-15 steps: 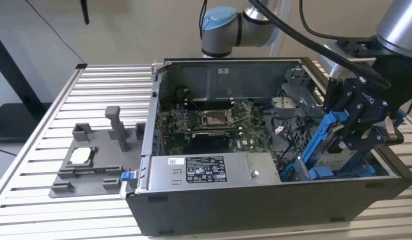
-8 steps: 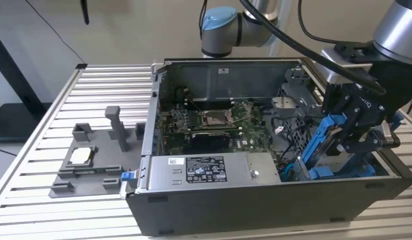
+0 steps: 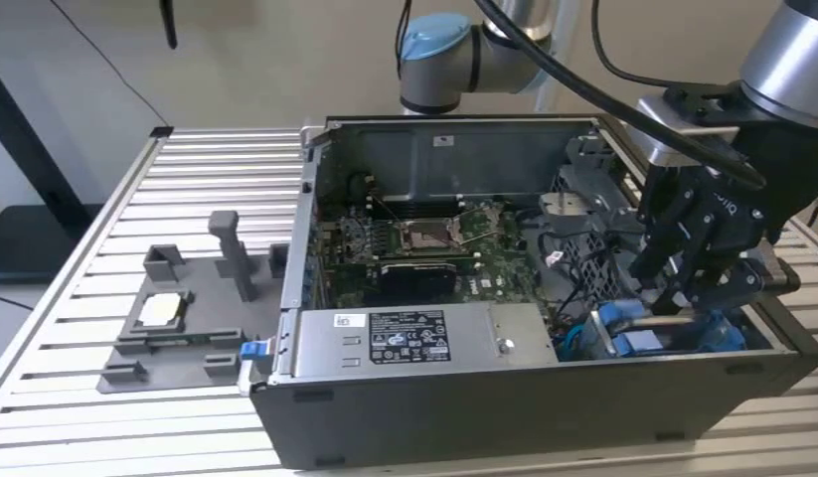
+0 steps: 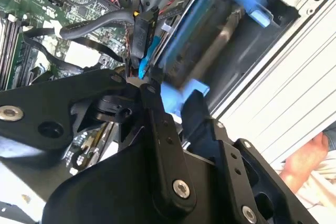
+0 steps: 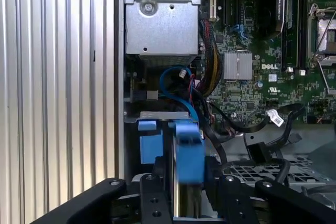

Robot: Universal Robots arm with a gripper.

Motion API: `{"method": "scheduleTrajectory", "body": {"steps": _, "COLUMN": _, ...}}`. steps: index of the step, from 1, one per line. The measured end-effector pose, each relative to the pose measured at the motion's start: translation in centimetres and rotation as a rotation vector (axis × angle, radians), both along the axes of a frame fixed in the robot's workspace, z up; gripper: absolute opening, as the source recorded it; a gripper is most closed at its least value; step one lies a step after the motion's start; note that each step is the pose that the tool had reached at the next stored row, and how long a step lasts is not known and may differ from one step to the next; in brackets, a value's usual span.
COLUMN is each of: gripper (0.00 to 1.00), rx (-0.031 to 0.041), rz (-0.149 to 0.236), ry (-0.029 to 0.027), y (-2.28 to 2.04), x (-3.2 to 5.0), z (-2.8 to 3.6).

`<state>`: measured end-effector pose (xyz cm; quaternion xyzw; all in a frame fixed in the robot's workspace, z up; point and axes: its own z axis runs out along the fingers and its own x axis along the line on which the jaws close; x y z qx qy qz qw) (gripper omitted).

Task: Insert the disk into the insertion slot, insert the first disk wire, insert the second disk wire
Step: 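Insert the disk into the insertion slot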

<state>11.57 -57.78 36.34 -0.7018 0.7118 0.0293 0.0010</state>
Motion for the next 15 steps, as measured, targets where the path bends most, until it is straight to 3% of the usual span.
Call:
{"method": "scheduleTrajectory", "body": {"steps": 1, "gripper": 0.47, "rx": 0.0000, "rz": 0.000, "ry": 0.0000, "y": 0.00, "x": 0.00, "z": 0.00}}
{"method": "scheduleTrajectory", "body": {"steps": 5, "gripper": 0.47, "rx": 0.0001, "rz": 0.000, "ry": 0.0000, "y": 0.00, "x": 0.00, "z": 0.06}}
{"method": "scheduleTrajectory", "body": {"steps": 12, "gripper": 0.47, "rx": 0.0002, "rz": 0.000, "ry": -0.0015, "y": 0.01, "x": 0.00, "z": 2.05}}
{"method": "scheduleTrajectory", "body": {"steps": 13, "gripper": 0.47, "rx": 0.0001, "rz": 0.000, "ry": -0.0044, "y": 0.01, "x": -0.02, "z": 2.14}}
{"method": "scheduleTrajectory", "body": {"steps": 14, "gripper": 0.47, "rx": 0.0041, "rz": 0.000, "ry": -0.0134, "y": 0.01, "x": -0.03, "z": 2.14}}
{"method": "scheduleTrajectory", "body": {"steps": 15, "gripper": 0.47, "rx": 0.0131, "rz": 0.000, "ry": -0.0266, "y": 0.01, "x": -0.09, "z": 2.14}}
